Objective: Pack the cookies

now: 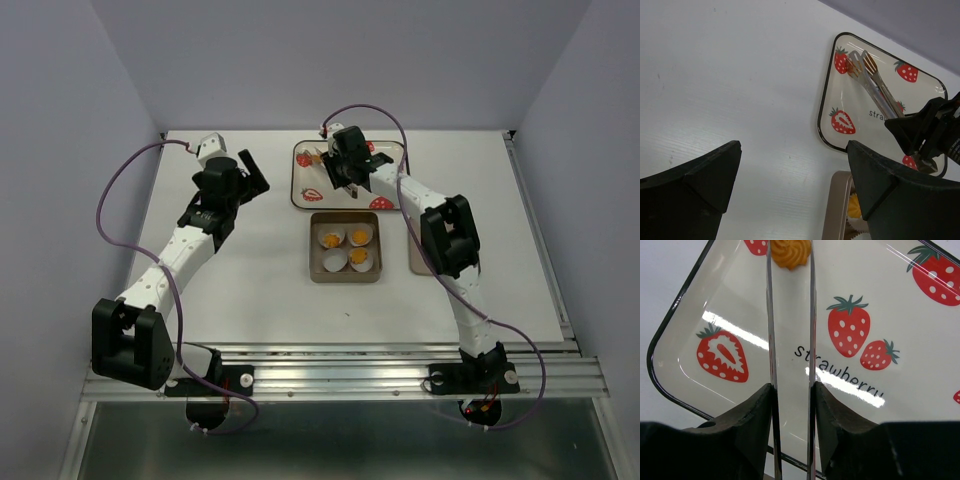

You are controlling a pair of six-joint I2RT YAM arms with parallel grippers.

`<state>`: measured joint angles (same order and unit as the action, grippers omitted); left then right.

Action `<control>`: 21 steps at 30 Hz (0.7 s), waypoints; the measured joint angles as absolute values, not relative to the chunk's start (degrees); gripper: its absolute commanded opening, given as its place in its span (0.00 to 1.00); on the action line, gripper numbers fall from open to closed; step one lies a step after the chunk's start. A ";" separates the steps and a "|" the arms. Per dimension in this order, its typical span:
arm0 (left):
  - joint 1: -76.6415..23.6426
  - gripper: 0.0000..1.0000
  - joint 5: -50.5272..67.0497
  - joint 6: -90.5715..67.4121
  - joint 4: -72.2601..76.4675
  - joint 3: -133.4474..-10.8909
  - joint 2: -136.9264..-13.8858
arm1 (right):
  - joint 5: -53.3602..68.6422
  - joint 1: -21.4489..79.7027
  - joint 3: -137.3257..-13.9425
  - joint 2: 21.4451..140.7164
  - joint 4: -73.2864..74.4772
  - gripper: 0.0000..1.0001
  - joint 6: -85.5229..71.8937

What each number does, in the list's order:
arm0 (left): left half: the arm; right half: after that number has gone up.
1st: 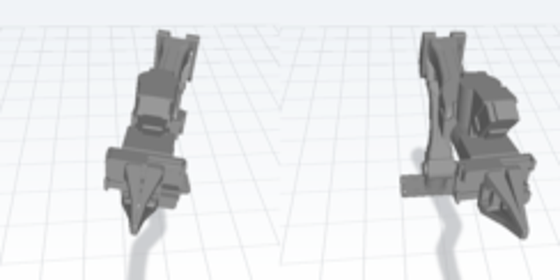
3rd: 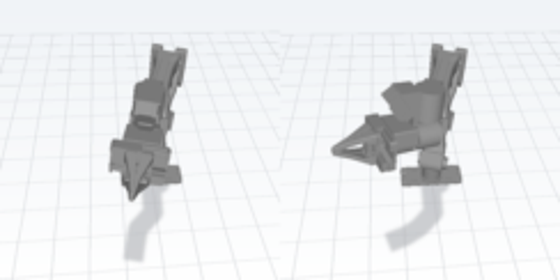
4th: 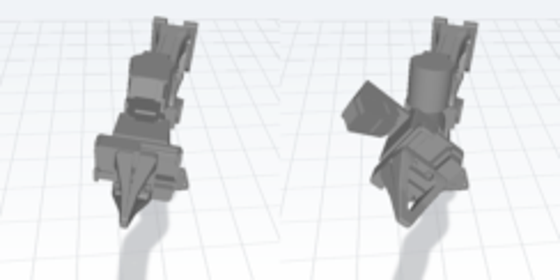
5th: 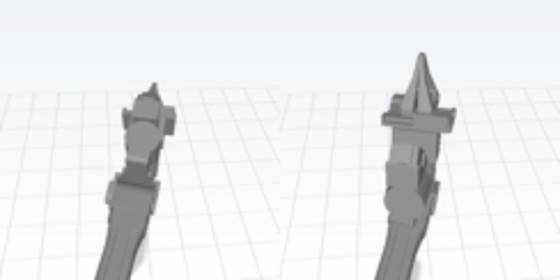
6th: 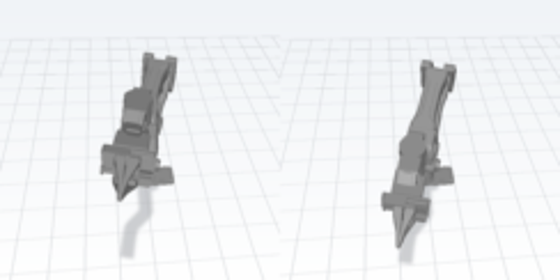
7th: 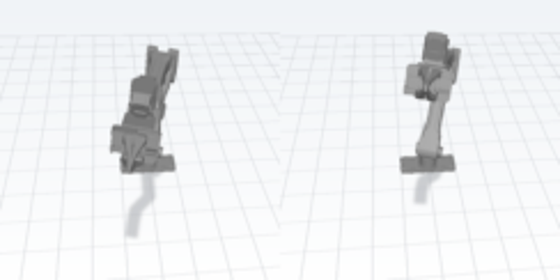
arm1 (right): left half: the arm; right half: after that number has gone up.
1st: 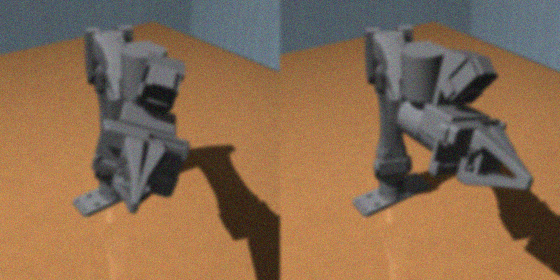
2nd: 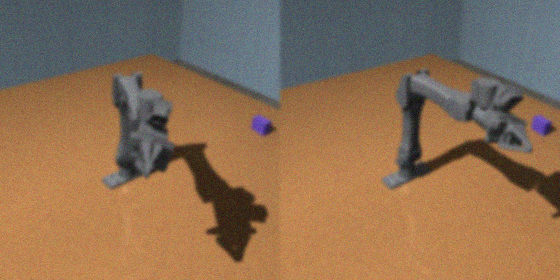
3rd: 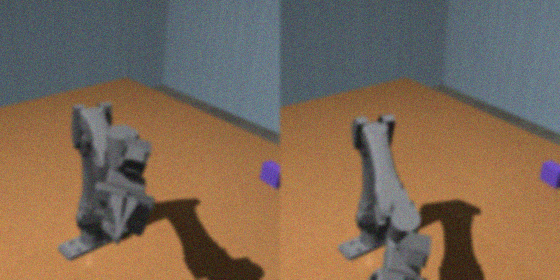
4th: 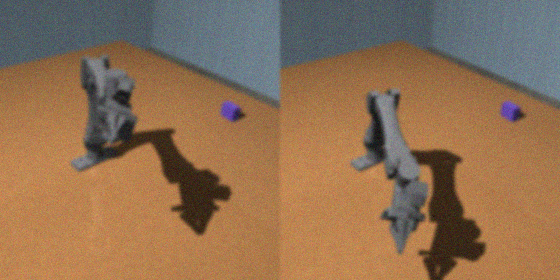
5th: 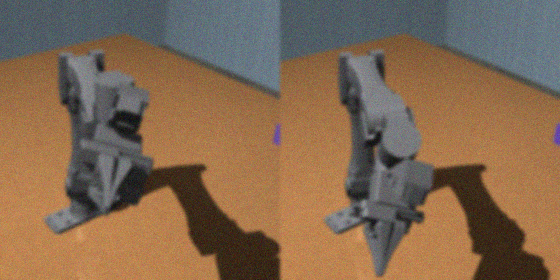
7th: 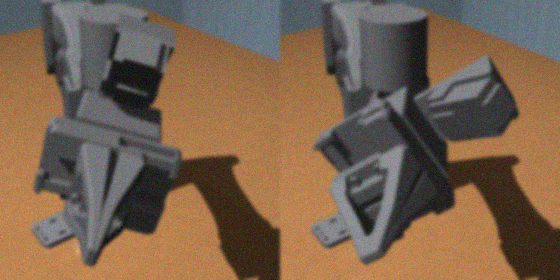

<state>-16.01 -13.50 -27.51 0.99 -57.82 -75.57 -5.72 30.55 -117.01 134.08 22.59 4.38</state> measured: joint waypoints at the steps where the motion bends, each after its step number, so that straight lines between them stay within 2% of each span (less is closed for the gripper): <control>1: -16.01 0.99 -13.50 -27.51 0.99 -57.82 -75.57 | -5.61 30.55 -117.01 134.08 22.59 0.36 4.38; 5: -16.01 0.99 -13.19 -27.55 1.02 -57.82 -75.57 | -5.39 30.55 -115.98 132.79 22.61 0.35 4.56; 9: -16.01 0.99 -12.03 -27.94 1.23 -57.52 -75.57 | -4.40 30.55 -108.47 125.36 21.98 0.35 4.69; 16: -16.01 0.99 -9.74 -28.77 2.28 -56.42 -76.03 | -0.75 30.68 -83.99 96.55 16.73 0.35 2.55; 21: -16.16 0.99 -8.91 -29.04 2.98 -56.16 -76.12 | 0.12 32.88 -71.75 83.37 14.92 0.35 -0.60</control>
<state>-16.16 -8.91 -29.04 2.98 -56.16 -76.12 0.12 32.88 -71.75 83.37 14.92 -0.60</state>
